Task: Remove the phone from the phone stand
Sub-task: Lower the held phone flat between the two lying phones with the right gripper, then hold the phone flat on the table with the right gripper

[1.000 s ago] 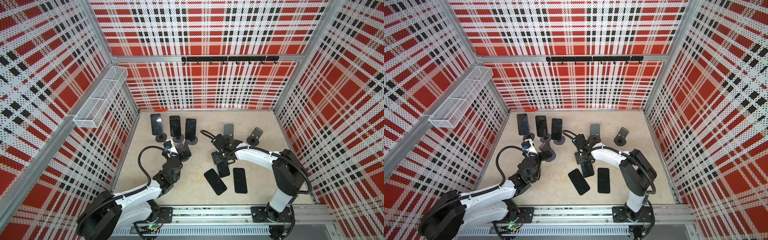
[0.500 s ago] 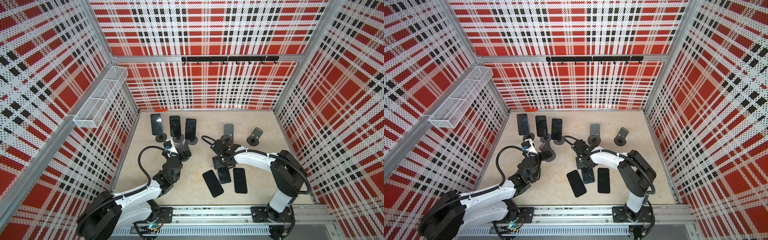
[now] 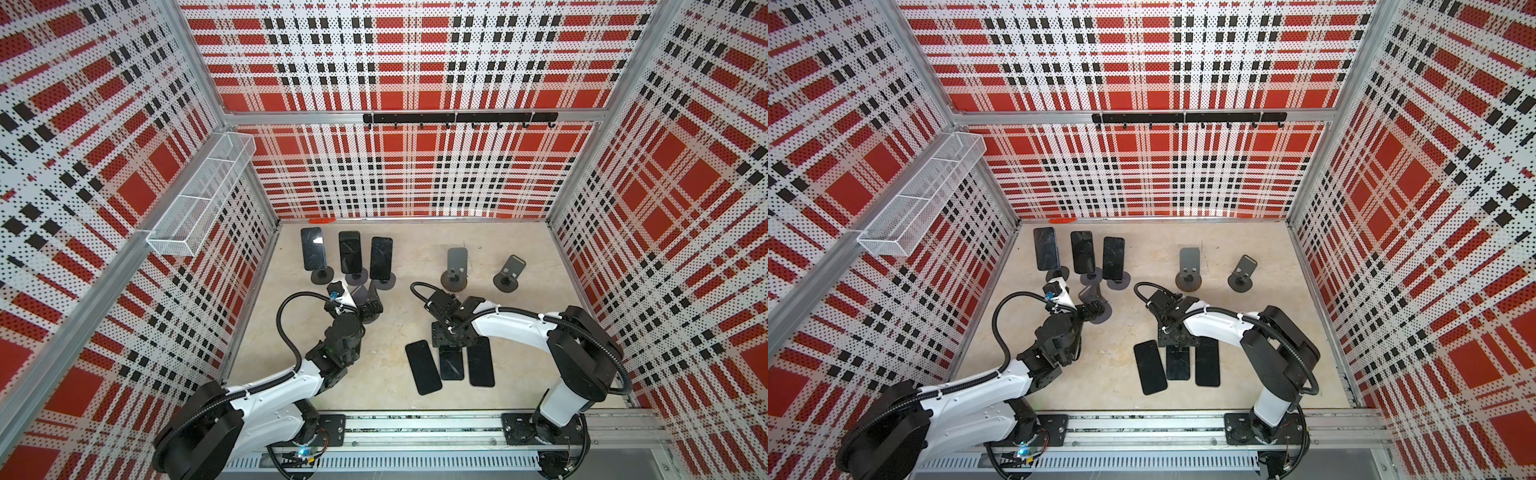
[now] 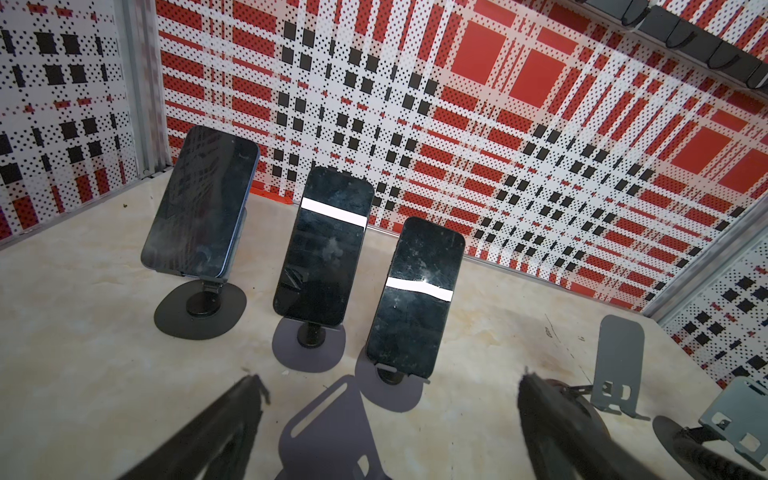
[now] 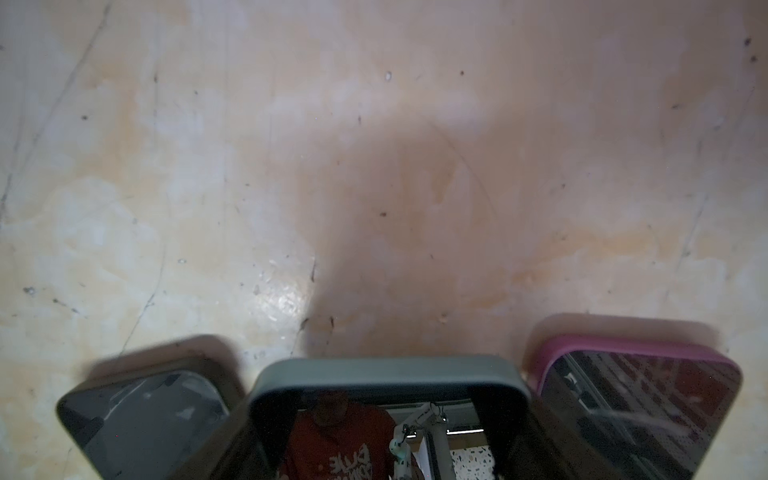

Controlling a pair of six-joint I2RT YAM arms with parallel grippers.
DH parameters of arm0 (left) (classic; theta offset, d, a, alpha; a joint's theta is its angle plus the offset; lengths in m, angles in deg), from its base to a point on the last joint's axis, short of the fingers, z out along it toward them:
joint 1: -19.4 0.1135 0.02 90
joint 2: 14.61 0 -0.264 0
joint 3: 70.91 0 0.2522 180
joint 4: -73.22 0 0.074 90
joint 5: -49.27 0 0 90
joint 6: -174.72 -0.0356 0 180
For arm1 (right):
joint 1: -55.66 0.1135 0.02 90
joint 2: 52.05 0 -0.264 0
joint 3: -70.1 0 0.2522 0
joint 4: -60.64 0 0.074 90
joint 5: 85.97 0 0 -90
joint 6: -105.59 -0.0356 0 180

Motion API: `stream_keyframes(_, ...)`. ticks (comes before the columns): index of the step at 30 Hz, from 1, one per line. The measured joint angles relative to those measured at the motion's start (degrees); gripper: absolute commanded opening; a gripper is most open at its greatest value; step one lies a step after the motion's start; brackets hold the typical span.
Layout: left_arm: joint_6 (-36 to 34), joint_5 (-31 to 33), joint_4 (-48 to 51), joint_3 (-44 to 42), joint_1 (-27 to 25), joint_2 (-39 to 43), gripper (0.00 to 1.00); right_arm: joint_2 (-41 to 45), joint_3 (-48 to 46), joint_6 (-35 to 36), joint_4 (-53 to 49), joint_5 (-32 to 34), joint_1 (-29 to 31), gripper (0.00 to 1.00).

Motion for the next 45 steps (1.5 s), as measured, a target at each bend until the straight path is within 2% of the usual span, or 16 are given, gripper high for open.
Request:
stream_keyframes(12, 0.96, -0.81, 0.00, 0.00, 0.09, -0.02, 0.98, -1.86, 0.15, -2.64, -1.18, 0.31, 2.78, 0.68)
stream_keyframes(45, 1.97, -1.81, 0.02, 0.00, 0.59, -0.68, 0.98, -2.16, -0.39, -3.17, 0.28, 0.68, 2.93, 0.77)
